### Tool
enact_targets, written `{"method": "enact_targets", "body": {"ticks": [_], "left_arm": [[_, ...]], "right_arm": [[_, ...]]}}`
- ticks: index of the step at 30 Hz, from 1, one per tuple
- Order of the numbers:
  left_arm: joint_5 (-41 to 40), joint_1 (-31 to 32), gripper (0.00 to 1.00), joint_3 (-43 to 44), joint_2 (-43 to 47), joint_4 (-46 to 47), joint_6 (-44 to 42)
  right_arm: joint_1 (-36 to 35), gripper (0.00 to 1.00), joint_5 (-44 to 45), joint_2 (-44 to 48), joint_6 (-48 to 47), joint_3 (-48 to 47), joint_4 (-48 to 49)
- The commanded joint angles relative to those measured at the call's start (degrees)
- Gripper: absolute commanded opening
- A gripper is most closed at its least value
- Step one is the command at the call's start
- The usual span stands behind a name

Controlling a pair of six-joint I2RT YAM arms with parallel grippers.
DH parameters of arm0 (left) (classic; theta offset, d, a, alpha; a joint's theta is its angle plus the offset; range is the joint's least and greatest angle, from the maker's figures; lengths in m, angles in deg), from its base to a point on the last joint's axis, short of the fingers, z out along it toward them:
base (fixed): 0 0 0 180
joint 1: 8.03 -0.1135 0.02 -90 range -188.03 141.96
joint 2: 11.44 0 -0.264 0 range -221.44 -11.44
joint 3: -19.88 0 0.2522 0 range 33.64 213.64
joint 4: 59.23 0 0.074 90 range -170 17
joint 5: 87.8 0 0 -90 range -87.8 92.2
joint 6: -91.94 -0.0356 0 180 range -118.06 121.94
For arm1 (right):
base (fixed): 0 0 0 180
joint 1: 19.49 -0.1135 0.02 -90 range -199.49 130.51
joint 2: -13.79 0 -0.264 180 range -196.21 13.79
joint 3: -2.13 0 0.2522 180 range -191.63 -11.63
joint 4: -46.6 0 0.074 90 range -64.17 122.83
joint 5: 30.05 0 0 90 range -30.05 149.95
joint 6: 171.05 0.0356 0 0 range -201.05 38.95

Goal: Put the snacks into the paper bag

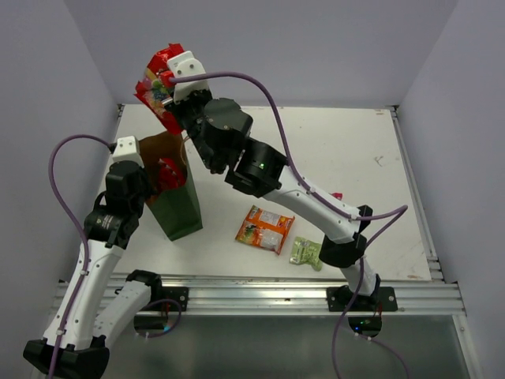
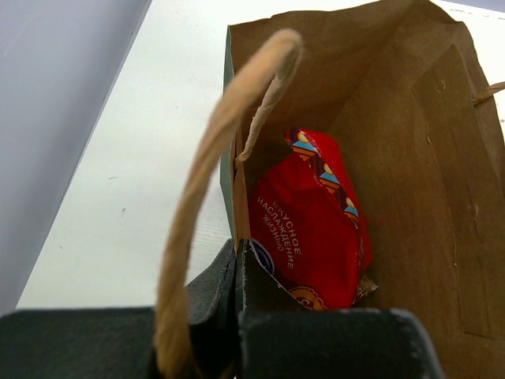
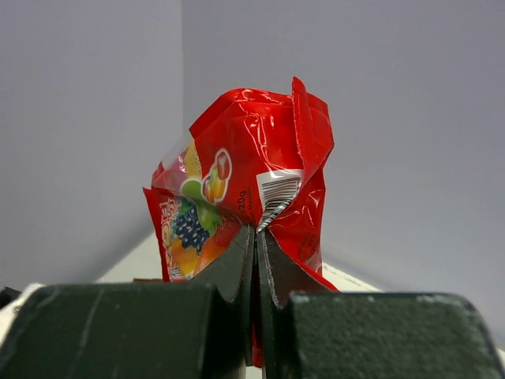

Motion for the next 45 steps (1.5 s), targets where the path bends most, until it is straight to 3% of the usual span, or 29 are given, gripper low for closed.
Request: {"method": "enact_targets", "body": {"ticks": [1,5,16,24,25,27,29,34,36,38,41,45], "left_arm": [[0.66,-0.48,0.00,-0.37,0.34,-0.90,1.50],[0.23,-0.48,0.00,-0.28,0.52,-1.25,1.32],[1.10,-0.48,0.00,-0.89,0.35,-0.20,1.15],[1.72,-0.48,0.00,-0.89,-0.18,0.68,0.71],[1.72,-0.48,0.00,-0.89,-0.18,0.77,0.62],[1.98,-0.48,0.00,-1.07,-0.27,0.94,0.44],[2.24,-0.48,0.00,-1.33,-0.36,1.21,0.27],[2.51,-0.48,0.00,-1.25,-0.80,1.56,-0.08],[2.51,-0.48,0.00,-1.25,-0.80,1.73,-0.17],[2.68,-0.39,0.00,-1.42,-0.80,1.65,-0.08],[2.86,-0.48,0.00,-1.42,-0.53,1.65,-0.17],[3.04,-0.48,0.00,-1.07,-0.88,1.47,-0.52]], "right_arm": [[-0.44,0.00,-3.96,-0.22,0.07,-2.29,14.69],[-0.71,0.00,-5.37,-0.93,4.89,-1.52,12.50],[-1.06,0.00,-6.08,8.82,15.71,24.76,5.92],[-2.02,0.00,-10.27,8.93,18.34,24.26,-1.55],[-2.02,0.23,-11.43,8.66,18.88,23.55,-3.83],[-2.81,0.52,-12.58,8.91,19.15,22.58,-4.46],[-3.95,0.63,-12.41,9.79,17.49,21.09,-3.33],[-6.06,0.67,-6.35,11.90,10.90,12.39,-4.98],[-6.07,0.69,-3.72,14.96,10.88,16.40,-6.04],[-6.07,0.72,0.76,22.77,11.76,24.99,-5.26],[-6.07,0.80,5.86,33.13,16.49,51.65,-4.46],[-4.93,0.84,6.75,40.37,27.21,70.44,-9.55]]}}
